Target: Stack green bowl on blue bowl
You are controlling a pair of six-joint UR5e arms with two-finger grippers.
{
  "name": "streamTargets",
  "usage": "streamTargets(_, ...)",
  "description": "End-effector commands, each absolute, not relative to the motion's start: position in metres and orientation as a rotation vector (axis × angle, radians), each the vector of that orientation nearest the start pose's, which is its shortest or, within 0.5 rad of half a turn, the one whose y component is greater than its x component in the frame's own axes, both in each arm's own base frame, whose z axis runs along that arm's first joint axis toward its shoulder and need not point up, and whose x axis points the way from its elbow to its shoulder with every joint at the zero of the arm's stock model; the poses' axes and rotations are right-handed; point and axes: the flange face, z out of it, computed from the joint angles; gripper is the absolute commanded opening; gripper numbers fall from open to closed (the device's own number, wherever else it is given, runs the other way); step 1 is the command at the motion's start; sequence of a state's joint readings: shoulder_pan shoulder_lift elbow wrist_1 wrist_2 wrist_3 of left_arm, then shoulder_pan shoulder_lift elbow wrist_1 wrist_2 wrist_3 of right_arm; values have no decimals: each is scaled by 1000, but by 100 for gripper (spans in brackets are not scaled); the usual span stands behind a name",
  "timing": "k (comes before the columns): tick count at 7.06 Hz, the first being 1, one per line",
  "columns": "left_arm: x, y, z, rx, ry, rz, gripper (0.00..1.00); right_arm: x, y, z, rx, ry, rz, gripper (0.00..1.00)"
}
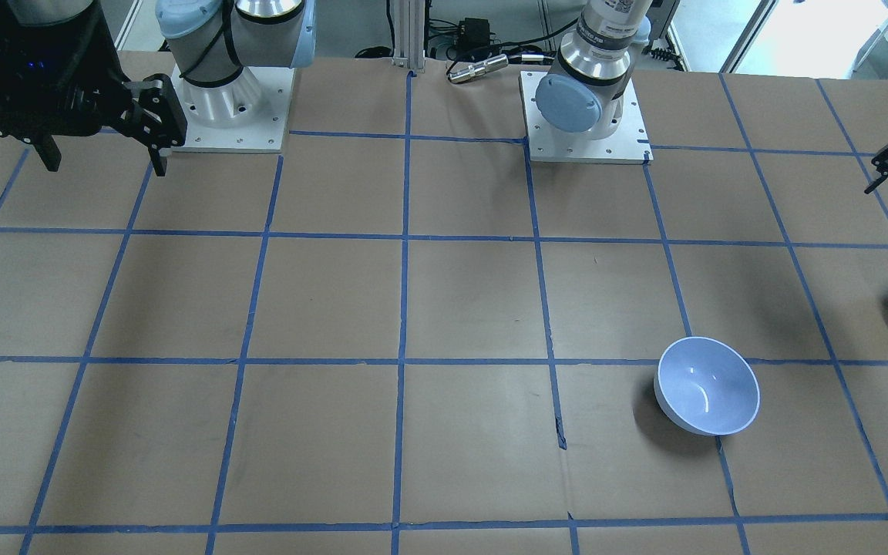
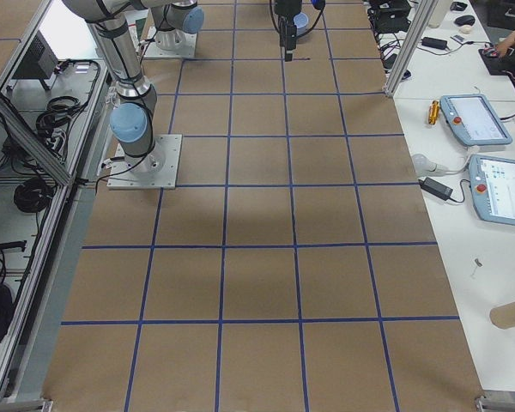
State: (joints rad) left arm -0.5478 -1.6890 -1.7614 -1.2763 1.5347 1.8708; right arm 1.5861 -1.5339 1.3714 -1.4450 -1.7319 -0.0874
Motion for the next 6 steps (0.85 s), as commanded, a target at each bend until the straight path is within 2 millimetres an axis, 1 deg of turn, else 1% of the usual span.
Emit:
streamTargets(1,445,-372,327,1550,2673,-52,100,125,-504,556,-165,3299,-51,100)
streamTargets(2,476,-374,317,1662,2597,-48,100,125,-504,556,-165,3299,-51,100)
streamTargets(3,501,-384,301,1846,2484,-31,100,125,-504,556,-165,3299,-51,100)
streamTargets(4,527,-383,283,1947,2426,-32,100,125,-504,556,-165,3299,-51,100)
streamTargets(5,547,-375,263,2067,2351,-40,100,125,-504,556,-165,3299,-51,100)
streamTargets(6,554,-369,246,2094,2359,-49,100,125,-504,556,-165,3299,-51,100)
